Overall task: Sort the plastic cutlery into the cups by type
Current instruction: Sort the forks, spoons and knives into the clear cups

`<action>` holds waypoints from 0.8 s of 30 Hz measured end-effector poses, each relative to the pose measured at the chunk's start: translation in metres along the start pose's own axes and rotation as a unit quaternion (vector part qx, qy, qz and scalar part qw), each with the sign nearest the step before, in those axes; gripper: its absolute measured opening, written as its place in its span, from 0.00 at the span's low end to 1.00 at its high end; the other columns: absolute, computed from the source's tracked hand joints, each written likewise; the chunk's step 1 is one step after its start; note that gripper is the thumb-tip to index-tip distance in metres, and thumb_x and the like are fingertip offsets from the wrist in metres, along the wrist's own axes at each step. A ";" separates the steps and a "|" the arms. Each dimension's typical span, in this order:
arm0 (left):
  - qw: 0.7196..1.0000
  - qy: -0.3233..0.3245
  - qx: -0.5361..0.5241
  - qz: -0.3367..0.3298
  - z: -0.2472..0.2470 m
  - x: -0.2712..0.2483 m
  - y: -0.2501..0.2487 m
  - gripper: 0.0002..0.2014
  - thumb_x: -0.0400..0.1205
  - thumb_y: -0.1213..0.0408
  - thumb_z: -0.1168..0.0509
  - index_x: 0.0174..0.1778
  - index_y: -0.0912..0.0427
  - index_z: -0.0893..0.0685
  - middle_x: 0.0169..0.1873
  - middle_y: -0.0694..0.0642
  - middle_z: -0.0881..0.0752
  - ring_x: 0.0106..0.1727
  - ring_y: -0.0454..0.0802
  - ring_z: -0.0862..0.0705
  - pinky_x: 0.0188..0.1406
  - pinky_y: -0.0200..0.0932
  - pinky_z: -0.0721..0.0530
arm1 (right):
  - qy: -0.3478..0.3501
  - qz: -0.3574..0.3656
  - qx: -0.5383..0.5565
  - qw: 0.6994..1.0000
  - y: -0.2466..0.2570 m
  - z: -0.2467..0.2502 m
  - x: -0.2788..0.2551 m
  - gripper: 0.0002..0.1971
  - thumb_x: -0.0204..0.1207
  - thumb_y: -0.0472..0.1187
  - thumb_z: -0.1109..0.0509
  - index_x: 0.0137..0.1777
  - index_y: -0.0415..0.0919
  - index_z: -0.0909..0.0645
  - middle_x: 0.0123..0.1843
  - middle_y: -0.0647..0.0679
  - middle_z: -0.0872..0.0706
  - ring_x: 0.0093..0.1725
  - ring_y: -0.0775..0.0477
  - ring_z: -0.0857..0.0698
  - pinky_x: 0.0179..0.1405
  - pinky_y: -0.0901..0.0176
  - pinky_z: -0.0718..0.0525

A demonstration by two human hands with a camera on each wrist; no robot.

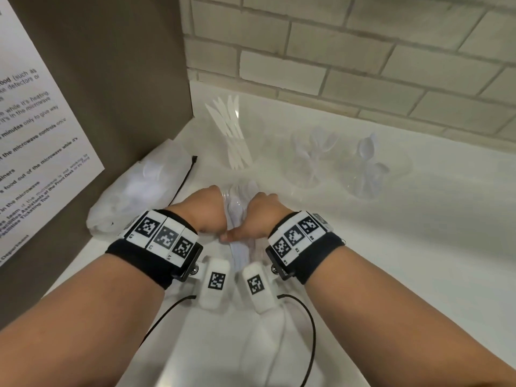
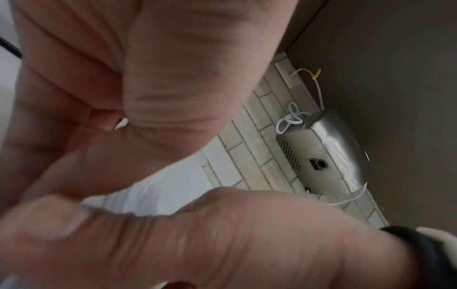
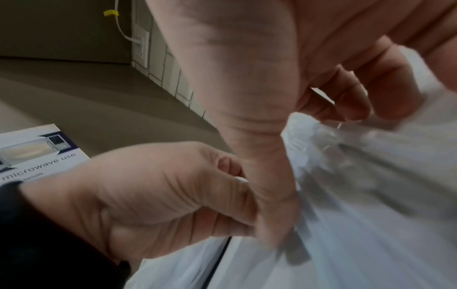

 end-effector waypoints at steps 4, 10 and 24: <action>1.000 -0.022 0.004 0.005 0.005 0.006 0.004 0.52 0.66 0.72 0.27 0.81 0.47 0.50 0.73 0.59 0.42 0.74 0.61 0.32 0.66 0.56 0.20 | 0.004 -0.024 0.009 1.000 0.002 0.001 0.004 0.52 0.54 0.64 0.18 0.72 0.36 0.34 0.67 0.41 0.29 0.63 0.41 0.22 0.44 0.53 0.22; 0.991 0.012 0.080 -0.106 0.002 0.008 -0.009 0.56 0.70 0.76 0.30 0.80 0.28 0.57 0.84 0.50 0.59 0.81 0.61 0.43 0.68 0.51 0.22 | 0.012 0.010 -0.030 0.999 0.010 -0.004 -0.002 0.43 0.60 0.53 0.18 0.72 0.40 0.34 0.63 0.39 0.28 0.58 0.37 0.20 0.53 0.45 0.15; 0.994 -0.020 -0.043 -0.100 -0.005 -0.014 0.002 0.35 0.71 0.63 0.25 0.74 0.48 0.29 0.65 0.58 0.24 0.60 0.53 0.20 0.52 0.37 0.26 | -0.125 -0.017 0.063 0.990 0.031 -0.020 -0.016 0.17 0.82 0.38 0.41 0.68 0.34 0.30 0.66 0.38 0.23 0.66 0.36 0.23 0.62 0.48 0.23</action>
Point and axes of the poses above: each hand's wrist, its own x-axis towards the middle knuckle, its own z-axis out of the back of the hand, y = z × x, the point moved 7 cm from there along x, towards the middle knuckle
